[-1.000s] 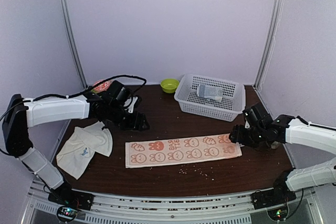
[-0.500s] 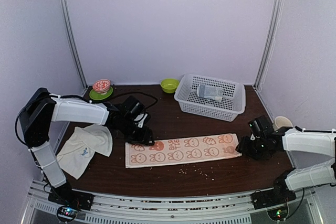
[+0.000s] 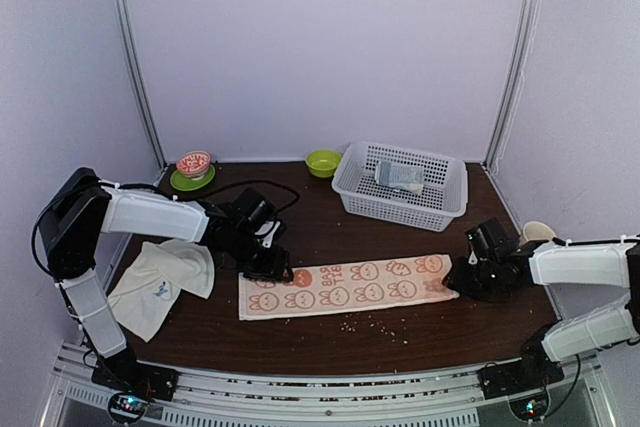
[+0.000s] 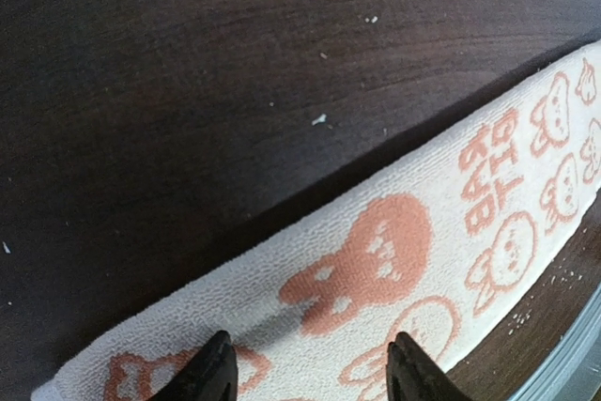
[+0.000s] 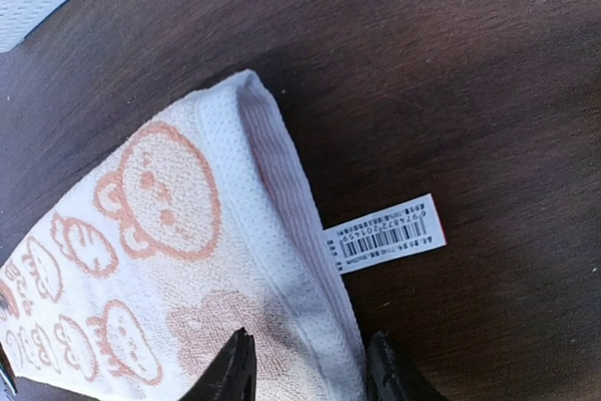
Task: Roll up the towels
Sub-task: Pick up the towel from the center of the board.
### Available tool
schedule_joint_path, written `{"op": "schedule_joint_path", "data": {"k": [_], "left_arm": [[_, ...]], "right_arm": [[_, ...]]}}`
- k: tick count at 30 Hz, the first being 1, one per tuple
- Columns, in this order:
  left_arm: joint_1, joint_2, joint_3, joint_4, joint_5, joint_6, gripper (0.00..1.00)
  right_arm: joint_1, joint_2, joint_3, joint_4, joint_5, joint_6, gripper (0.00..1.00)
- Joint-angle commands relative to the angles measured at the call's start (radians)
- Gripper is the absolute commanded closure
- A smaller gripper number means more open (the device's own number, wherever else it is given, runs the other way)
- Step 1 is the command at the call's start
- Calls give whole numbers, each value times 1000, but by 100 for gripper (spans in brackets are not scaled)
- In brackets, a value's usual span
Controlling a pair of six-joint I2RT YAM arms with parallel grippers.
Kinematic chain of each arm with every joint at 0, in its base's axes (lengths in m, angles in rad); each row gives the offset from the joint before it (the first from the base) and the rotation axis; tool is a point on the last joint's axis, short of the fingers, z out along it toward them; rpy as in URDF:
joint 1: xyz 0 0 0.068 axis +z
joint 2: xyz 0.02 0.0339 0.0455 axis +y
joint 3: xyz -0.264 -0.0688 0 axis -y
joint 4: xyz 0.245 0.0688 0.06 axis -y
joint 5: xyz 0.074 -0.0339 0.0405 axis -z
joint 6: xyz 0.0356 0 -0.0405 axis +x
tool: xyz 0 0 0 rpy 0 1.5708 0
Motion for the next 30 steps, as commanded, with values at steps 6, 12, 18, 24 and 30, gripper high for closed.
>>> {"op": "schedule_joint_path", "data": {"k": [6,12,18,24,30], "left_arm": [[2,-4,-24,51,17,-3,45],[2,-9,-42,61,28,0,45],[2,-12,-37,48,31,9,45],[2,-17,-24,35,40,16,46],[0,-30,-15,22,44,14,46]], "right_arm": [[55,148,-64,-130,-111,26,73],[55,103,-43,-154,-69,46,97],[55,-9,65,-243,25,28,100],[55,-131,181,-346,118,-52,100],[55,-203,279,-422,160,-205,100]]}}
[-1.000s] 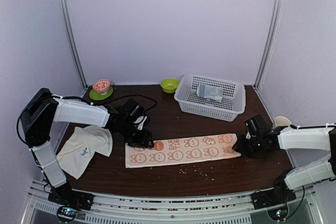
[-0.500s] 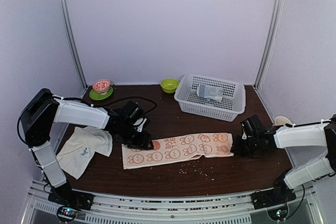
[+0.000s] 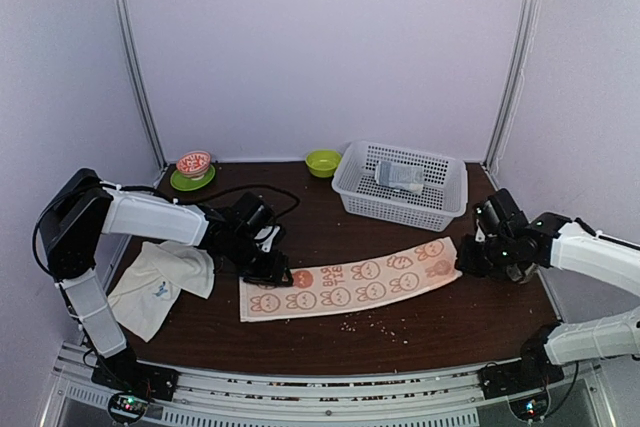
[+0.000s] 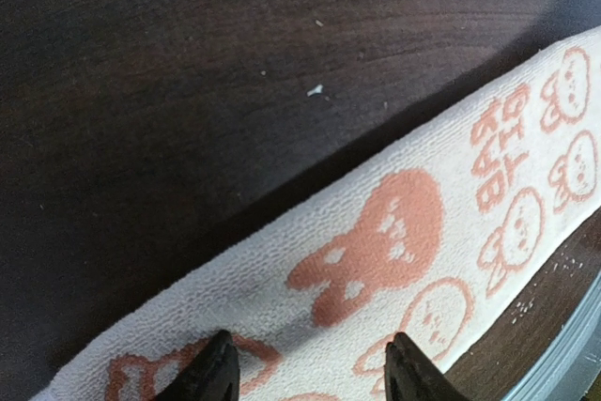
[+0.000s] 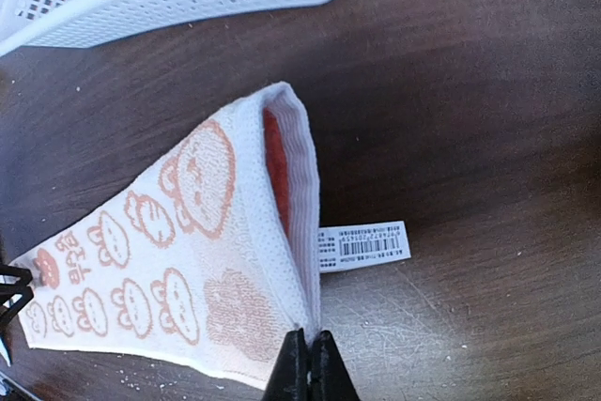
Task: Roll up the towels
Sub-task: Pick up the towel from the center of the board, then fold the towel at the center of the board.
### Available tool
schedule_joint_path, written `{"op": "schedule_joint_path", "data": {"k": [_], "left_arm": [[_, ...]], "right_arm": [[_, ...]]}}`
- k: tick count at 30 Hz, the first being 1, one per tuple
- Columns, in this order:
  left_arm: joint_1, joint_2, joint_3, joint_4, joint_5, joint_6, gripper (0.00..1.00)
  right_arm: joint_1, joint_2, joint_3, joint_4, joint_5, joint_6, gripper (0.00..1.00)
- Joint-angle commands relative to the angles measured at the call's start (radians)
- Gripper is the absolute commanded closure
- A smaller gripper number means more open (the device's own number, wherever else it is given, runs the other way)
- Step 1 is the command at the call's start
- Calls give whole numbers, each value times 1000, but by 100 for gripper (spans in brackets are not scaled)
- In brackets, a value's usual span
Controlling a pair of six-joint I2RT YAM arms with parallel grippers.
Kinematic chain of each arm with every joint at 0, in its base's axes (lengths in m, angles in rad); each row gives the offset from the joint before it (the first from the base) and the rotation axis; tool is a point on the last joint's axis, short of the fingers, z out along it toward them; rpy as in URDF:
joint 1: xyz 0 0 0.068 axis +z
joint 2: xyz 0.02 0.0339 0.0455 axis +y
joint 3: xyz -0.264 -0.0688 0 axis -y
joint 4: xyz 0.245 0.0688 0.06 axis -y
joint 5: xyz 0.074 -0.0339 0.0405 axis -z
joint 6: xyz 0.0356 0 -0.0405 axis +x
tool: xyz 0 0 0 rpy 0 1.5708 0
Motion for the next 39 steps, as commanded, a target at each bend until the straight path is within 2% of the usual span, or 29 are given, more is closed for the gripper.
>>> {"op": "schedule_joint_path", "data": {"k": [1,7,12,19,29,39], "left_arm": [[1,-30,19,-3,11,13,46],[0,-40,20,-14,10,1,46],[1,-65,25,-19,5,-5,46],[1,-81,15,-19,-3,-15,46],[1,-161,-29,-27,-25,-26,46],[0,-260,-120,-23,-98,-63,46]], "right_arm": [[3,-54,61,-104,87,-137,100],[3,-121,124,-143,141,-256,100],[9,-128,229,-164,64,-336,100],[160,-67,311,-140,73,-316,100],[400,166,366,14,132,-251,100],[498,476,535,49,126,-230,100]]}}
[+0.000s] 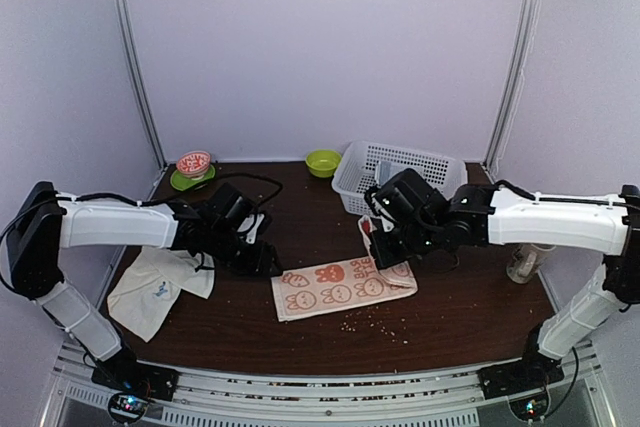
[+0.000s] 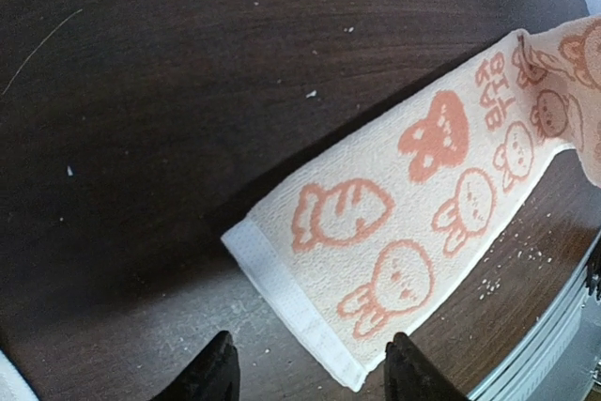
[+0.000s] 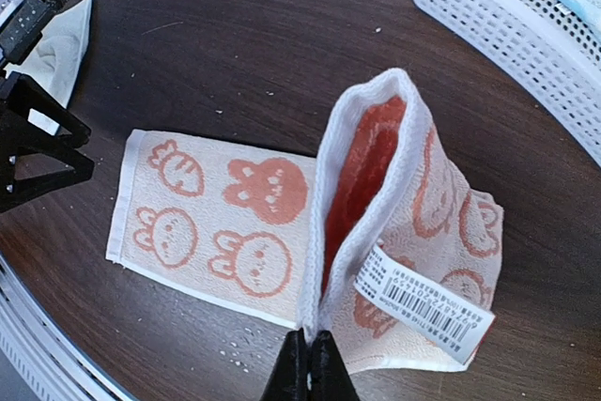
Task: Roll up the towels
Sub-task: Fold the towel at the center of the board.
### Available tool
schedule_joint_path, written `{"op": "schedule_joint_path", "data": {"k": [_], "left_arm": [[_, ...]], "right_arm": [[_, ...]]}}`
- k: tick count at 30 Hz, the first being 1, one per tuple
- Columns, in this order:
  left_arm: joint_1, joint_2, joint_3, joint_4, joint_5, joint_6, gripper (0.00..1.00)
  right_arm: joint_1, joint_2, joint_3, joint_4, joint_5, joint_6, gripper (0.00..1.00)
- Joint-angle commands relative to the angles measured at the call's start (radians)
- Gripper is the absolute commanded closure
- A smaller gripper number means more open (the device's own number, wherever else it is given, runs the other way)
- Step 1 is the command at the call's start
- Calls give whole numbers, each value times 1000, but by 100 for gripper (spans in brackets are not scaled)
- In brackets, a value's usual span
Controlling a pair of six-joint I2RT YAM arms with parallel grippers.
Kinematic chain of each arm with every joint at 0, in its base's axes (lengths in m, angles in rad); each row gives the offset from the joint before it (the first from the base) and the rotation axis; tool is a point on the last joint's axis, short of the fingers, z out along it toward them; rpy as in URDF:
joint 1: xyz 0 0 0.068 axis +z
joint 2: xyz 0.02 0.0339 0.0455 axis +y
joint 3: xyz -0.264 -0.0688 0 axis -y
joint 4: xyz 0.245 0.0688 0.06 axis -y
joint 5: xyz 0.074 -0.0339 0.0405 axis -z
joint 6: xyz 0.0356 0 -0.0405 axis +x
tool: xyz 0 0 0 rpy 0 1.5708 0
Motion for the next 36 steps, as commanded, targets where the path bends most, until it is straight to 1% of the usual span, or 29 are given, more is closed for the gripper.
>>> {"op": "schedule_joint_path", "data": {"k": [1,5,10,15,28,36], "left_arm": [[1,-55,-48,6,-58,-31,46],[2,-94,-93,19,-85,-61,46],[1,-127,-133,29,-116,-84,46],[2,-127,-162,50,-111,-99,46],[2,-143,-168,37,-128,-101,46],[2,-150,-178,35,-135,-103,45]], "right_arm": [[25,76,60,38,17,40,100],[42,133,98,72,-4,60,100],[77,200,165,63,-13,59,100],[100,238,199,56,-23,67,100],[143,334,296,37,-49,83,100],[161,369,318,27,-58,82,100]]}}
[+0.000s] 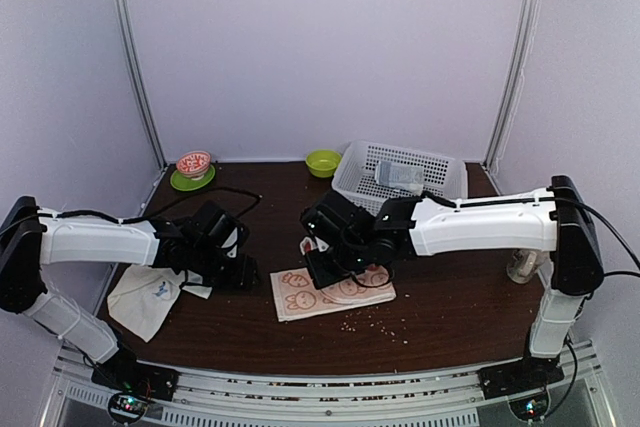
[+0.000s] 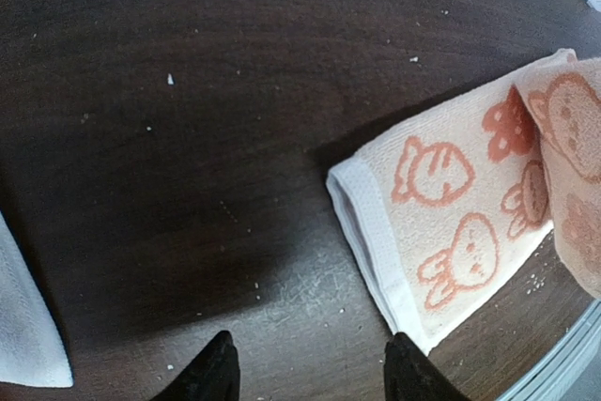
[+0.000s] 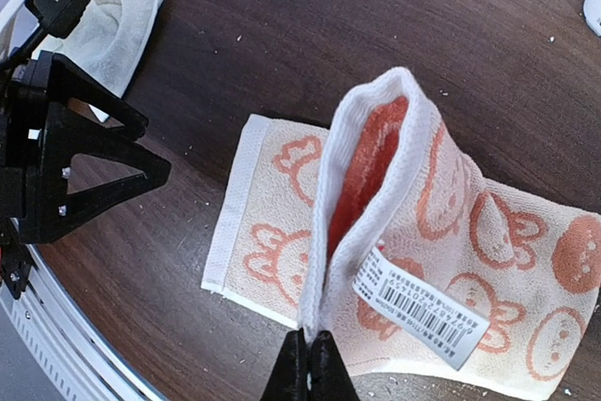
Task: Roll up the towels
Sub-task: Fold the towel at the center of the board.
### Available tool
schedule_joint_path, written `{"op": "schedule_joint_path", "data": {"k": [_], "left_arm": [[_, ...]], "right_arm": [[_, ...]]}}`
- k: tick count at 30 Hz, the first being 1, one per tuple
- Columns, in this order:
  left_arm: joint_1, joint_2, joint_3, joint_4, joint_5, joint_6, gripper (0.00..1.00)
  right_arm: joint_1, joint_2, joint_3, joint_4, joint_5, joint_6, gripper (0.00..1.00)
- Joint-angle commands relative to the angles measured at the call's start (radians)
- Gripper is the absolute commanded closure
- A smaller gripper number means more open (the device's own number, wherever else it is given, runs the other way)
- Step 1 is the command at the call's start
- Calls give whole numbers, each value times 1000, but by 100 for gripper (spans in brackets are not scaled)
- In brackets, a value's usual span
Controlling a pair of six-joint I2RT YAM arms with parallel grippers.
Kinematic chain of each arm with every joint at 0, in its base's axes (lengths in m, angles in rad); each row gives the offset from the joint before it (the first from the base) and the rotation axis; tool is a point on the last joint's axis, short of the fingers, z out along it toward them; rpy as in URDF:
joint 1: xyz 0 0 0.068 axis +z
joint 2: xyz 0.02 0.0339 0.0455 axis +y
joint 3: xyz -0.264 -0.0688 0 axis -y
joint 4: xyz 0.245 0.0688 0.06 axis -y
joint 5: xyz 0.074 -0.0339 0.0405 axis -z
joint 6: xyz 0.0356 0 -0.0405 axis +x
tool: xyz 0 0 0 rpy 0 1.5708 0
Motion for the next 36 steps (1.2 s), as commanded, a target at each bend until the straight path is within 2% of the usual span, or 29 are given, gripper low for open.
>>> {"op": "schedule_joint_path", "data": {"k": [1,26,36], "left_arm": [[2,-19,-9,25,-19,-6,46],[2,-8,-24,35,-12,-3,46],[2,45,-8,123,64,-15,50]], "right_arm": [[13,25,39,-13,-8,9,100],[55,104,130,-32,-29,17,100],[55,121,132,-37,-29,23,100]]}}
